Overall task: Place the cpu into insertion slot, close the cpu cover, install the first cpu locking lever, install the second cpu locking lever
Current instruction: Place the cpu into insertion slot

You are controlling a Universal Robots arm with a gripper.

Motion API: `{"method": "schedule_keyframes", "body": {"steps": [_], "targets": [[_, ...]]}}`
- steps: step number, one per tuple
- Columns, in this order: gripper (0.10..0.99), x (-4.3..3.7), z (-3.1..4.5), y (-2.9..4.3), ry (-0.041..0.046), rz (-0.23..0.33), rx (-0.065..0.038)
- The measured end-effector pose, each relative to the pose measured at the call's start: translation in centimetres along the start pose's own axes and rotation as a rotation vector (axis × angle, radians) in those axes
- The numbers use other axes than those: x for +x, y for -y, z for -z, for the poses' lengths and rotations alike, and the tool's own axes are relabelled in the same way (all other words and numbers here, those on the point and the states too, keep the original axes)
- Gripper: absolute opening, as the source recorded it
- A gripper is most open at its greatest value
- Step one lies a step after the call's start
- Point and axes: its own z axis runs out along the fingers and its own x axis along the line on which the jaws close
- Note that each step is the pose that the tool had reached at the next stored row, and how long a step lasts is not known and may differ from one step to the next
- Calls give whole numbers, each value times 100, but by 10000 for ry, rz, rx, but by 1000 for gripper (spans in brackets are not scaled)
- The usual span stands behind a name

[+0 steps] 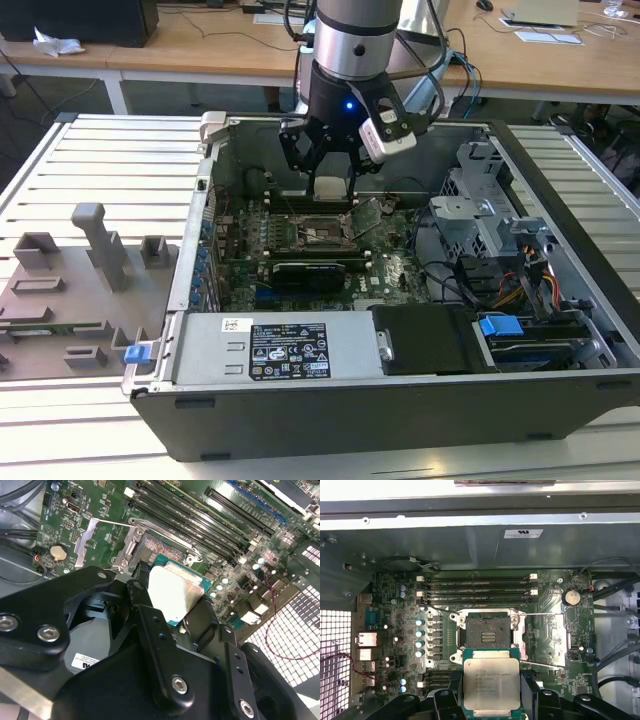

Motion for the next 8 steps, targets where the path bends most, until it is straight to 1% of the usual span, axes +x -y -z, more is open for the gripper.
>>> {"method": "schedule_keyframes", "body": {"steps": [2,8], "targets": [[545,-1,-42,4,0,1,0],[545,-2,-71,6,0,0,0]]}}
